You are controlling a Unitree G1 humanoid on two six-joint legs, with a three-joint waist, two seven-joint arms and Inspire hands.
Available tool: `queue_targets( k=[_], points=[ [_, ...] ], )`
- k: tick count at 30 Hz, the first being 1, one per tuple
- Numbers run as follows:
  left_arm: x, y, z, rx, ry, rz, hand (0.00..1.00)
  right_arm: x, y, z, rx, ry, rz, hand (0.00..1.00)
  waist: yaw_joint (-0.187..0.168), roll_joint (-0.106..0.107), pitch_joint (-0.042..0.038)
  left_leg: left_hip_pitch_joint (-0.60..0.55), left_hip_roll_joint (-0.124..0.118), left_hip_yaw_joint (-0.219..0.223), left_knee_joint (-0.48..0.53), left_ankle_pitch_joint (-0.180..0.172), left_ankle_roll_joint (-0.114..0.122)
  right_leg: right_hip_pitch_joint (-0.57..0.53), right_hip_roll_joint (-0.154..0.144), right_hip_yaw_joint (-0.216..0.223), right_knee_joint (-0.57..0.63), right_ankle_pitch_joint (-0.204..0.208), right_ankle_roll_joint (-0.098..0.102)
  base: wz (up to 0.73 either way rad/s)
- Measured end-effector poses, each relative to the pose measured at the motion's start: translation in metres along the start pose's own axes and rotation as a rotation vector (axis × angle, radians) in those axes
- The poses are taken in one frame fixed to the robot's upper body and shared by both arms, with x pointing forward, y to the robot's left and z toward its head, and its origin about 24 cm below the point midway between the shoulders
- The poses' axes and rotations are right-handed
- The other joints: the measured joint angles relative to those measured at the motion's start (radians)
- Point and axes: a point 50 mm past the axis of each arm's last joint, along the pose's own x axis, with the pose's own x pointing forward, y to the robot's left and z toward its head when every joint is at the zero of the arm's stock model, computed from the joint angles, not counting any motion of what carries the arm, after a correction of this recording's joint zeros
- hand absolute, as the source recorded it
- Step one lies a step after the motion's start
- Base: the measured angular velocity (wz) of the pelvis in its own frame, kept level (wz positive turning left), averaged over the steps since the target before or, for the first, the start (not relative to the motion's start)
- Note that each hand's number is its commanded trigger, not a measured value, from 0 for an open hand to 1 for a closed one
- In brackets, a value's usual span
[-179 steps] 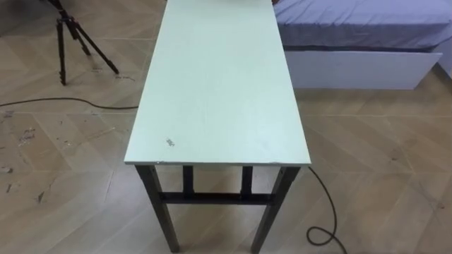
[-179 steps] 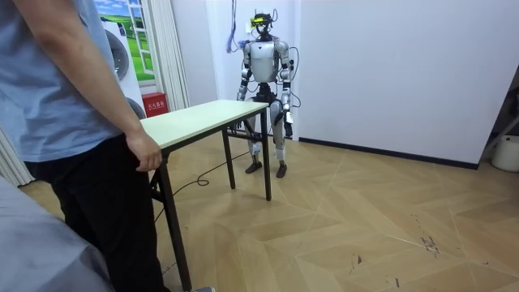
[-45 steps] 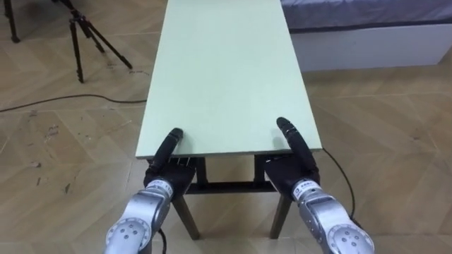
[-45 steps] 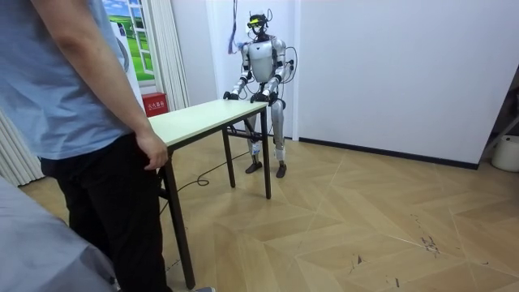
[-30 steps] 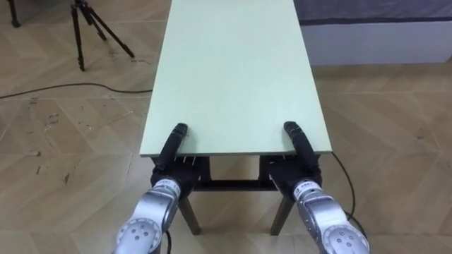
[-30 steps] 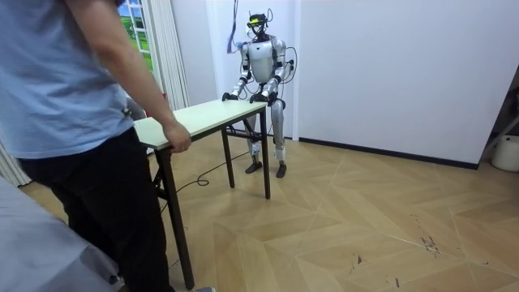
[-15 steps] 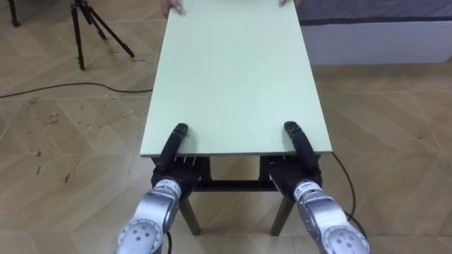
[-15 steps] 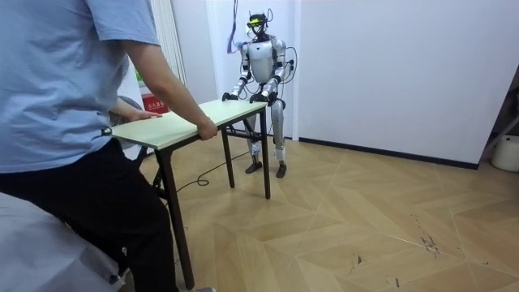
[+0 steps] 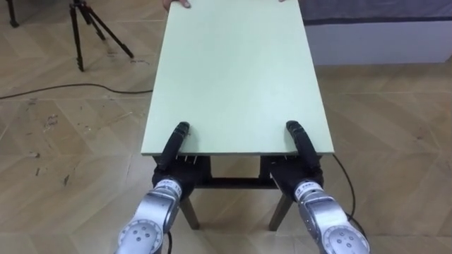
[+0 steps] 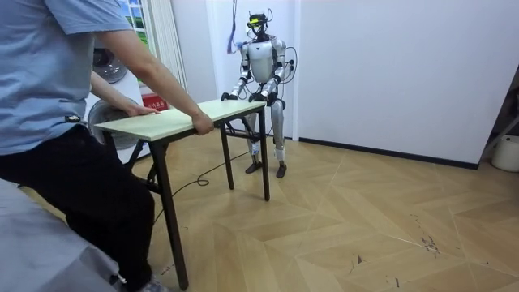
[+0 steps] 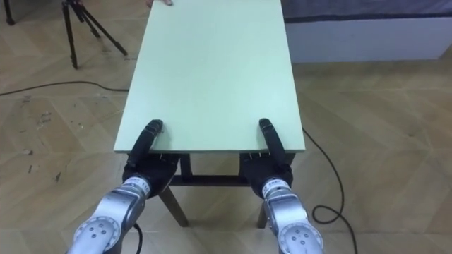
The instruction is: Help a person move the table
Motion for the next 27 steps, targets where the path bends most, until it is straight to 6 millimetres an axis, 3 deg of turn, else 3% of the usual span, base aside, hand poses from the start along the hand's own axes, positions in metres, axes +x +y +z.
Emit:
queue_targets(
  k=[7,16,24,27],
  points=[
    [0.0,0.001,0.001,0.025,0.002,-0.013,1.0,0.0,-0.001,0.0,0.003,-0.004,-0.004,1.0,0.014,-0.001,-0.0008,0.008,0.0,0.004,-0.002,0.0,0.0,0.002,0.002,0.013,0.0,0.0,0.0,-0.04],
    [-0.004,0.011,0.001,0.043,0.014,-0.02,1.0,-0.004,-0.007,0.0,-0.008,0.0,-0.009,1.0,0.026,-0.017,-0.0107,0.009,0.0,0.005,-0.001,0.0,0.0,0.001,0.003,0.014,-0.002,0.0,0.0,-0.01],
    [-0.017,0.012,-0.002,0.028,0.035,-0.031,1.0,-0.014,-0.004,0.006,-0.026,0.002,0.023,1.0,0.019,-0.014,-0.0132,0.01,0.001,0.005,-0.002,0.0,0.0,0.002,0.006,0.021,-0.003,0.0,0.0,-0.02],
    [-0.026,0.015,-0.003,0.017,0.031,-0.026,1.0,-0.021,-0.006,0.005,-0.025,0.011,0.031,1.0,0.021,-0.006,-0.0185,0.032,0.004,0.0,-0.009,0.0,-0.001,0.017,0.011,0.027,-0.005,0.0,0.0,-0.09]
  ],
)
